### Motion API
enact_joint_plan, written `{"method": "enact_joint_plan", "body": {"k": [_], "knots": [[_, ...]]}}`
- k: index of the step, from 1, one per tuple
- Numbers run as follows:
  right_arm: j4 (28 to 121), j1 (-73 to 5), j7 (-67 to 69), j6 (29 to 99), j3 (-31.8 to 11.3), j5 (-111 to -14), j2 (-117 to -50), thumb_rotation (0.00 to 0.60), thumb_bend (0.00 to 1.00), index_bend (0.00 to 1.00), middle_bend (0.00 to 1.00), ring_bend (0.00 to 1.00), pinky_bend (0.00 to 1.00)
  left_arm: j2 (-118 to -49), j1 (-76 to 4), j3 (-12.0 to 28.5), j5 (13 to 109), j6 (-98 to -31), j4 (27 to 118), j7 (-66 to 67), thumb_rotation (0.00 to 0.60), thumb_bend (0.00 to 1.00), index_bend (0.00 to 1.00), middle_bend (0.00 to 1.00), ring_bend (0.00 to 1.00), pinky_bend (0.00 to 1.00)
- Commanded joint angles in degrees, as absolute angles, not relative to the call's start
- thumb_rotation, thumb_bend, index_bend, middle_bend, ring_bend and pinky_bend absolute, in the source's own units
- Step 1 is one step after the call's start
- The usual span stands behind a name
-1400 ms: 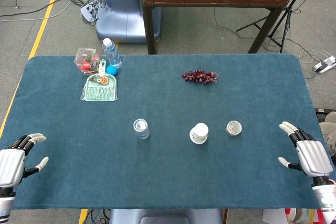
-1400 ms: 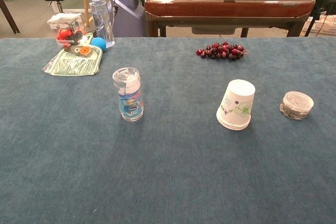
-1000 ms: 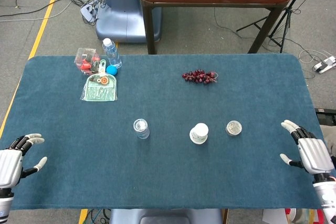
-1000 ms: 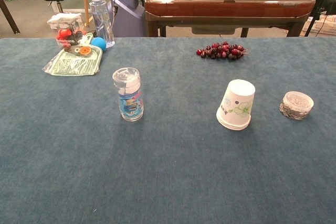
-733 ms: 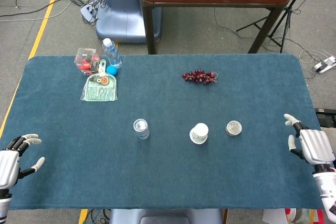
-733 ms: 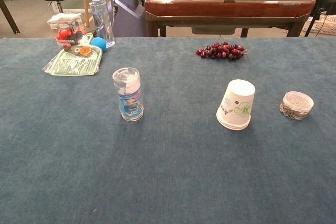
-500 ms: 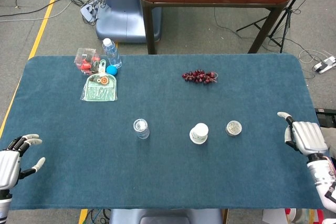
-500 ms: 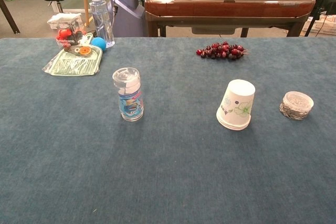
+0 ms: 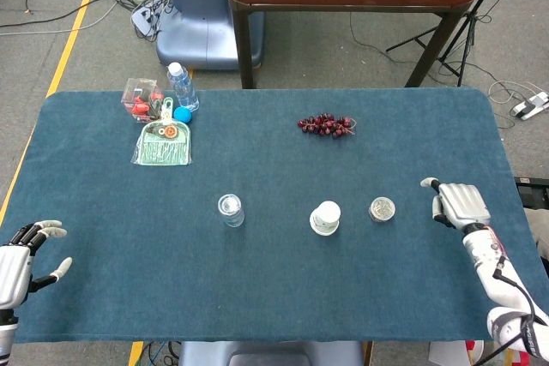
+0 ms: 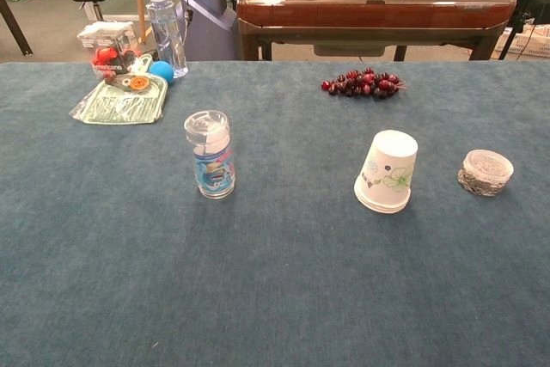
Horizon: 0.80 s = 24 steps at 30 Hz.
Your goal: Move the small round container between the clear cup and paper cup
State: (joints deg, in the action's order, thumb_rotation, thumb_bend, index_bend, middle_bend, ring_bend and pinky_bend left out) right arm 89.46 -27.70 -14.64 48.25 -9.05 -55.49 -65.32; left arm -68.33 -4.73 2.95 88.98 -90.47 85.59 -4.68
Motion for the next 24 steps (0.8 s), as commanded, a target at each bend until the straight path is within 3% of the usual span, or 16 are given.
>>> {"method": "enact_joint_plan", "body": {"k": [1, 24], "knots": [[88.73, -29.38, -16.71, 47.18, -8.72, -53.78, -66.96, 0.6, 0.99, 0.27, 0.99, 1.0, 1.0, -68.22, -4.71, 2.96, 89.0, -90.5, 85.87, -4.52, 0.6, 0.24, 0.4, 0.32, 0.3, 0.55], [86.05, -35.86, -22.26, 46.56, -6.07, -48.03, -74.52, 0.6, 0.99, 0.27, 1.0, 1.0, 1.0, -67.21, -4.57, 3.25, 87.2, -89.04, 87.58, -2.97, 0.6, 0.24, 0.41, 0.34, 0.3, 0.55]]}}
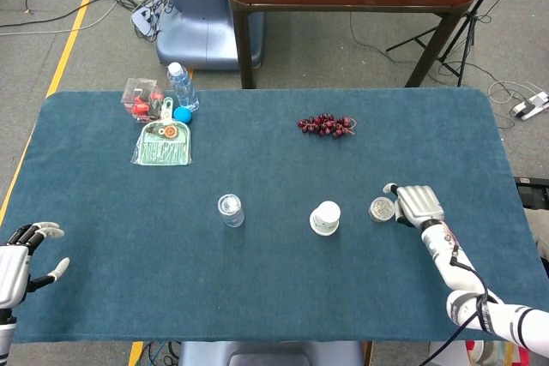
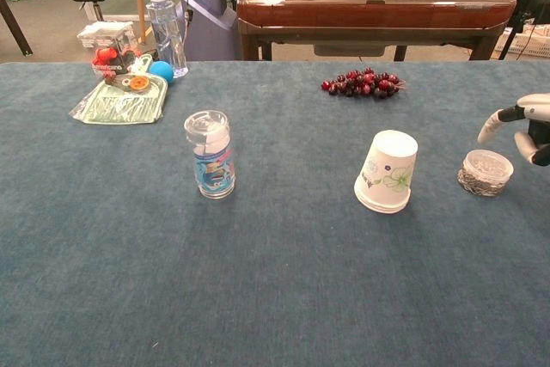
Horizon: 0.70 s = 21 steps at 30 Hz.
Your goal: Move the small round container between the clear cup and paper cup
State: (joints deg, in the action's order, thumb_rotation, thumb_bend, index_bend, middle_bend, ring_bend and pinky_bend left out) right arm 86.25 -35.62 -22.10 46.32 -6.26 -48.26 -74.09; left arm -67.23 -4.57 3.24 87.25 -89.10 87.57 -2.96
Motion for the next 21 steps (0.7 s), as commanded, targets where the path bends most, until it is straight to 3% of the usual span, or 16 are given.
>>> {"method": "enact_joint_plan", "body": {"k": [1, 21], "knots": [[86.02, -35.97, -22.17, 46.51, -6.05, -47.87, -74.67, 0.6, 0.99, 0.27, 1.0, 1.0, 1.0, -67.18, -4.56, 3.24, 87.14, -88.97, 87.6, -2.98, 0.6, 0.24, 0.41, 0.34, 0.3, 0.55], [88.32, -36.7, -17.7, 43.17, -4.31, -47.1, -72.49, 0.6, 0.99, 0.27, 1.0, 1.0, 1.0, -66.47, -4.5, 3.17, 86.68, -88.17, 88.55, -3.45, 0.6, 0.24, 0.38, 0.34, 0.3, 0.55]]}}
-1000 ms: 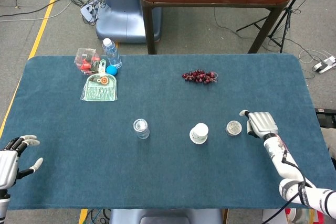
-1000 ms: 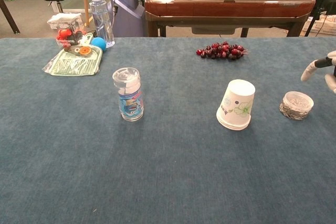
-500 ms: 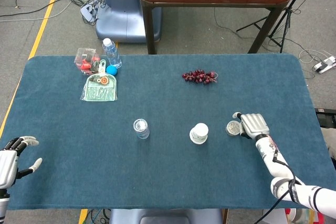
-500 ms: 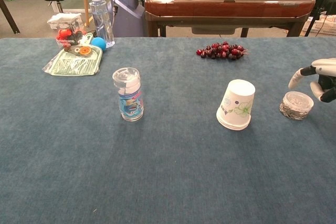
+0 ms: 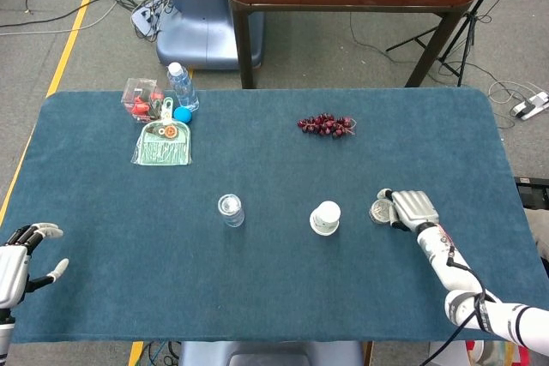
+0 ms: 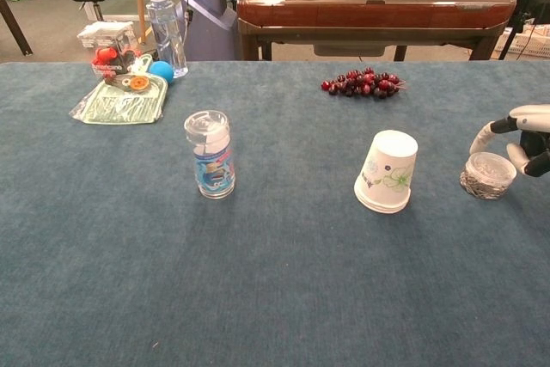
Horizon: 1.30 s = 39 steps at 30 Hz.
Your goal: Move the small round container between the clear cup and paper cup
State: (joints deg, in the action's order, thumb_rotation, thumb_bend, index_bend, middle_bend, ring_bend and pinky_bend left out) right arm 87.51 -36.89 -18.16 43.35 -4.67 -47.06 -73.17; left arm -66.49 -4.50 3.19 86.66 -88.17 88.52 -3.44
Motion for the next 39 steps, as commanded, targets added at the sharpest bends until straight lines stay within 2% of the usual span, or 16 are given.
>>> {"method": "enact_joint_plan", "body": {"k": [1, 17, 33, 38, 39], "knots": [[88.81, -36.65, -17.52, 43.07, -4.17, -47.02, -72.1, 0.6, 0.99, 0.27, 1.0, 1.0, 1.0, -66.44, -4.5, 3.16, 86.69, -88.14, 88.58, -3.44, 0.6, 0.24, 0.38, 0.34, 0.3, 0.55], [98.46, -36.18, -16.92, 43.34, -1.02, -47.44, -65.68, 0.6, 0.99, 0.3, 1.0, 1.0, 1.0, -66.24, -4.56, 2.94, 86.98, -87.83, 89.02, -2.97, 0.6, 0.24, 0.38, 0.34, 0.3, 0.55], [104.58, -37.73, -18.5, 41.61, 2.96, -46.14, -61.97, 0.6, 0.99, 0.36, 1.0, 1.0, 1.0, -66.26, -4.6, 2.81, 87.17, -87.68, 89.03, -3.06, 0.6, 0.24, 0.35, 0.35, 0.3, 0.55], [106.02, -37.31, -18.49, 43.63, 3.32, -48.07, -61.12, 0.6, 0.99, 0.38, 1.0, 1.0, 1.0, -66.25, -4.63, 2.78, 87.12, -87.53, 89.09, -3.03, 0.6, 0.24, 0.35, 0.35, 0.3, 0.55], [105.84, -36.86, -18.31, 44.77, 3.18, -49.05, -61.36, 0.6, 0.96, 0.38, 0.99, 1.0, 1.0, -66.25, -4.64, 2.78, 87.13, -87.54, 89.08, -3.03, 0.6, 0.24, 0.35, 0.35, 0.3, 0.55]]}}
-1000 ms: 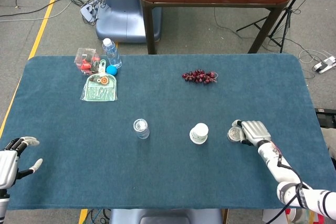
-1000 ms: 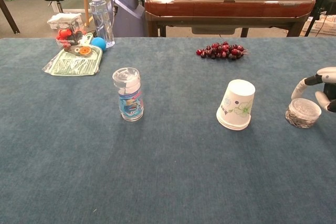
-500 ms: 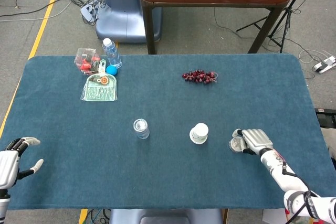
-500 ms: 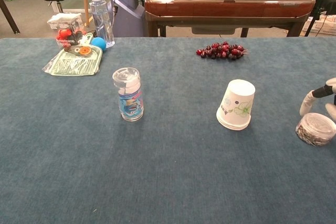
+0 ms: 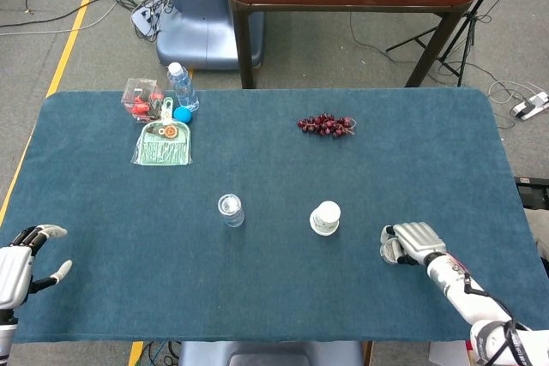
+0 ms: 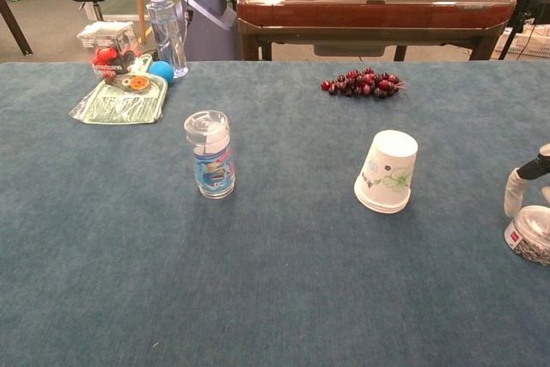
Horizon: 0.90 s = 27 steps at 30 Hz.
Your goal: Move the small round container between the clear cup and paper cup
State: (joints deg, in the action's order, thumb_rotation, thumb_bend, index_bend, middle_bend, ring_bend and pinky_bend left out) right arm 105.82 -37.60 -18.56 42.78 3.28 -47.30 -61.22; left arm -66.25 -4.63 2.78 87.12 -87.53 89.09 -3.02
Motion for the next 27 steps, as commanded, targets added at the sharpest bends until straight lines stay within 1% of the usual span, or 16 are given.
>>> {"method": "enact_joint_plan", "body": {"k": [1, 4, 5, 6, 7, 8, 9, 10, 12, 13, 14, 15, 18, 21, 24, 27], "knots": [[105.48, -36.28, -18.13, 46.1, 3.04, -50.25, -61.71, 0.6, 0.93, 0.38, 0.98, 1.0, 1.0, -66.25, -4.64, 2.77, 87.14, -87.53, 89.08, -3.04, 0.6, 0.24, 0.35, 0.35, 0.3, 0.55], [103.9, -34.35, -17.73, 50.16, 2.96, -54.94, -62.79, 0.6, 0.76, 0.38, 0.85, 0.91, 1.0, -66.23, -4.62, 2.79, 87.1, -87.55, 89.12, -3.06, 0.6, 0.24, 0.35, 0.35, 0.3, 0.55], [103.33, -33.63, -17.35, 51.4, 3.01, -56.91, -63.03, 0.6, 0.65, 0.38, 0.78, 0.86, 0.99, -66.22, -4.61, 2.8, 87.07, -87.55, 89.14, -3.1, 0.6, 0.24, 0.35, 0.35, 0.3, 0.55], [102.93, -33.13, -17.02, 52.22, 3.07, -58.43, -63.15, 0.6, 0.59, 0.38, 0.74, 0.82, 0.98, -66.21, -4.6, 2.81, 87.04, -87.56, 89.14, -3.13, 0.6, 0.24, 0.35, 0.35, 0.3, 0.55], [102.57, -32.6, -16.74, 53.13, 3.12, -59.84, -63.23, 0.6, 0.49, 0.38, 0.68, 0.78, 0.94, -66.2, -4.6, 2.82, 87.02, -87.56, 89.14, -3.15, 0.6, 0.24, 0.35, 0.35, 0.3, 0.55], [102.05, -31.94, -16.68, 54.47, 3.23, -61.64, -63.34, 0.6, 0.37, 0.38, 0.61, 0.71, 0.9, -66.2, -4.61, 2.81, 87.03, -87.52, 89.13, -3.18, 0.6, 0.24, 0.35, 0.35, 0.3, 0.55], [101.58, -31.45, -16.84, 55.47, 3.41, -63.1, -63.44, 0.6, 0.3, 0.38, 0.57, 0.67, 0.86, -66.2, -4.61, 2.8, 87.06, -87.51, 89.14, -3.21, 0.6, 0.24, 0.35, 0.35, 0.3, 0.55], [101.06, -30.97, -17.03, 56.46, 3.61, -64.49, -63.55, 0.6, 0.21, 0.38, 0.51, 0.6, 0.81, -66.18, -4.61, 2.76, 87.11, -87.51, 89.16, -3.24, 0.6, 0.24, 0.35, 0.35, 0.3, 0.55], [99.69, -29.89, -17.36, 58.61, 4.03, -67.64, -63.94, 0.6, 0.06, 0.34, 0.36, 0.43, 0.65, -66.14, -4.6, 2.73, 87.3, -87.64, 89.24, -3.23, 0.6, 0.24, 0.35, 0.35, 0.3, 0.55], [99.04, -29.46, -17.33, 59.41, 4.21, -68.98, -64.13, 0.6, 0.02, 0.31, 0.3, 0.36, 0.56, -66.14, -4.59, 2.73, 87.34, -87.68, 89.28, -3.25, 0.6, 0.24, 0.35, 0.35, 0.3, 0.55], [98.11, -28.96, -17.12, 60.36, 4.4, -70.8, -64.39, 0.6, 0.0, 0.25, 0.22, 0.27, 0.45, -66.1, -4.58, 2.75, 87.38, -87.76, 89.37, -3.3, 0.6, 0.24, 0.35, 0.35, 0.3, 0.55], [97.2, -28.6, -16.95, 61.22, 4.54, -72.43, -64.64, 0.6, 0.0, 0.21, 0.16, 0.2, 0.36, -66.06, -4.57, 2.78, 87.41, -87.83, 89.44, -3.33, 0.6, 0.24, 0.35, 0.35, 0.3, 0.55], [92.77, -27.41, -16.37, 64.57, 5.08, -78.49, -66.11, 0.6, 0.0, 0.12, 0.04, 0.05, 0.17, -65.91, -4.48, 2.88, 87.4, -88.1, 89.61, -3.55, 0.6, 0.24, 0.35, 0.35, 0.3, 0.55], [89.28, -26.44, -15.39, 66.16, 5.59, -81.74, -67.09, 0.6, 0.0, 0.06, 0.0, 0.0, 0.07, -65.78, -4.44, 2.93, 87.3, -88.11, 89.76, -3.76, 0.6, 0.24, 0.35, 0.35, 0.3, 0.55], [86.89, -25.66, -14.2, 66.69, 5.75, -83.08, -67.58, 0.6, 0.0, 0.01, 0.0, 0.0, 0.03, -65.75, -4.47, 2.81, 87.35, -87.93, 89.78, -3.7, 0.6, 0.24, 0.35, 0.35, 0.3, 0.55], [83.77, -24.61, -12.73, 67.61, 5.82, -84.19, -68.69, 0.6, 0.0, 0.0, 0.0, 0.0, 0.02, -65.69, -4.51, 2.61, 87.95, -88.09, 90.08, -3.07, 0.6, 0.24, 0.35, 0.35, 0.3, 0.55]]}}
